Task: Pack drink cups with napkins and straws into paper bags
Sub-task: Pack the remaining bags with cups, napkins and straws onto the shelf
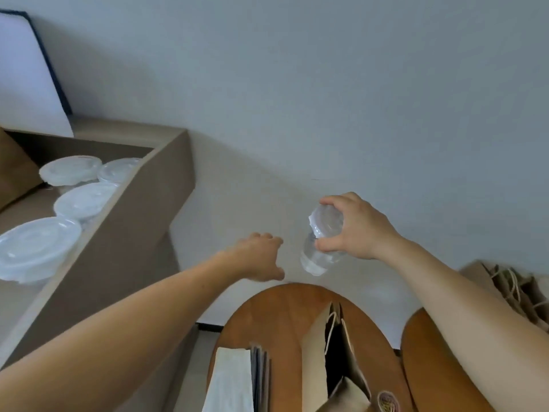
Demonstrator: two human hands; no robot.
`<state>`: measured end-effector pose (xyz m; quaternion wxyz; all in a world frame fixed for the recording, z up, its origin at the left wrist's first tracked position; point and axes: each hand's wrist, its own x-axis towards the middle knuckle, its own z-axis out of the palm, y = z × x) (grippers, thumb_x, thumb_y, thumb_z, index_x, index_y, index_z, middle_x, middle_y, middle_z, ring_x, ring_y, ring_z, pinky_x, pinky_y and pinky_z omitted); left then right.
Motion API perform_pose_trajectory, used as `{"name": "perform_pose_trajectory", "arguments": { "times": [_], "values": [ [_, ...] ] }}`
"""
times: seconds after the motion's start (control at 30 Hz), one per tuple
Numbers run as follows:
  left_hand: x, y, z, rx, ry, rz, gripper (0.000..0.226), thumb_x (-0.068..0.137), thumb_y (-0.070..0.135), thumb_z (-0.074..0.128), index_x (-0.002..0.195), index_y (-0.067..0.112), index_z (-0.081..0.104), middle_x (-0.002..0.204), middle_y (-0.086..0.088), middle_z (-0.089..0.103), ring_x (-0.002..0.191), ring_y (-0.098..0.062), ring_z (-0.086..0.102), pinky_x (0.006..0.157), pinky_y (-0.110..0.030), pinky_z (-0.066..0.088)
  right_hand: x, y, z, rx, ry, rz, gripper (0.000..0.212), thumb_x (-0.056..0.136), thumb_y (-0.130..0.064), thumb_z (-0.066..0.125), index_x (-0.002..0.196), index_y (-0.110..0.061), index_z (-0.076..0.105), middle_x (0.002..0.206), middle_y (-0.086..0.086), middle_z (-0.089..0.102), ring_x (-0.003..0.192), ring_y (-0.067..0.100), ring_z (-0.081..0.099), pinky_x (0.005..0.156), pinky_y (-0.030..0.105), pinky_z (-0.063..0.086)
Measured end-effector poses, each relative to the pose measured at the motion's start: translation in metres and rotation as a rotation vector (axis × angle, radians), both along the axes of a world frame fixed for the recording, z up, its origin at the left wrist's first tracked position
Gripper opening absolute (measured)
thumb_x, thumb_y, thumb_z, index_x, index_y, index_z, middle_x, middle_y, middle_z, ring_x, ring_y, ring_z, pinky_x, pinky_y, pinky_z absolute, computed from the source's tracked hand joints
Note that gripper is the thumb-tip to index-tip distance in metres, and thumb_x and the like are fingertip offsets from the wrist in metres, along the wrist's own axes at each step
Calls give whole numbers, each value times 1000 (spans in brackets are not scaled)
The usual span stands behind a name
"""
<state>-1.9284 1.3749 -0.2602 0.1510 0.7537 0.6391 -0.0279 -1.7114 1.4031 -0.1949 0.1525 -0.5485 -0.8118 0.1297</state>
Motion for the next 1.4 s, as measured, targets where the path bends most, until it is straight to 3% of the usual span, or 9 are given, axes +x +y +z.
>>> {"name": "perform_pose_trajectory", "arguments": {
  "times": [0.1,0.23,0.4,0.5,0.6,0.73,0.87,1.23,1.4],
  "values": [
    [43,-9,-48,-131,-13,-70,77,85,48,60,150,19,31,148,-6,41,134,-29,39,107,-45,41,37,-6,-38,-71,-2,-95,92,61,-58,79,142,-41,39,138,-15,38,125,12,43,84,31,39],
    [83,-26,-103,-336,-108,-42,73,74,49,68,138,24,44,121,1,58,101,-19,58,87,-37,55,71,-9,-81,-133,31,-192,94,59,-57,78,142,-38,38,138,-14,38,125,16,43,81,33,40],
    [116,-43,-155,-478,-210,15,50,75,64,57,111,28,53,85,13,56,76,-8,56,63,-26,45,89,-4,-121,-180,90,-242,95,58,-63,75,142,-36,39,140,-12,39,125,17,44,84,33,40],
    [132,-47,-172,-447,-240,176,31,86,58,53,81,27,50,71,6,55,69,-14,60,66,-31,54,87,0,-137,-179,132,-265,95,59,-61,74,142,-34,39,140,-9,39,125,19,44,83,33,39],
    [140,-49,-183,-472,-291,356,38,94,50,49,80,16,60,70,-1,61,76,-23,71,78,-37,60,82,1,-152,-214,157,-257,95,57,-61,74,142,-34,39,140,-8,40,124,20,45,83,33,41],
    [141,-49,-191,-513,-386,532,35,97,32,42,70,13,56,68,-4,66,68,-23,72,65,-33,60,86,-9,-166,-235,138,-204,97,57,-66,70,142,-34,38,140,-7,40,123,20,45,87,37,46],
    [135,-51,-195,-507,-482,681,34,97,24,41,69,10,55,62,-6,66,53,-21,67,50,-29,55,101,-20,-170,-229,81,-95,92,62,-64,73,142,-36,36,139,-11,39,124,16,43,90,37,48],
    [129,-64,-201,-486,-486,697,28,103,23,43,84,10,60,67,-5,72,63,-17,73,71,-28,61,95,-31,-206,-151,-475,620,91,67,-57,73,141,-35,26,144,-4,30,128,22,36,93,36,50],
    [122,-64,-196,-450,-573,732,35,99,19,40,67,10,51,72,-11,69,68,-22,72,53,-29,57,78,-40,-250,-190,-540,677,89,65,-51,77,137,-30,29,137,1,35,120,26,42,90,37,51]
  ]
}}
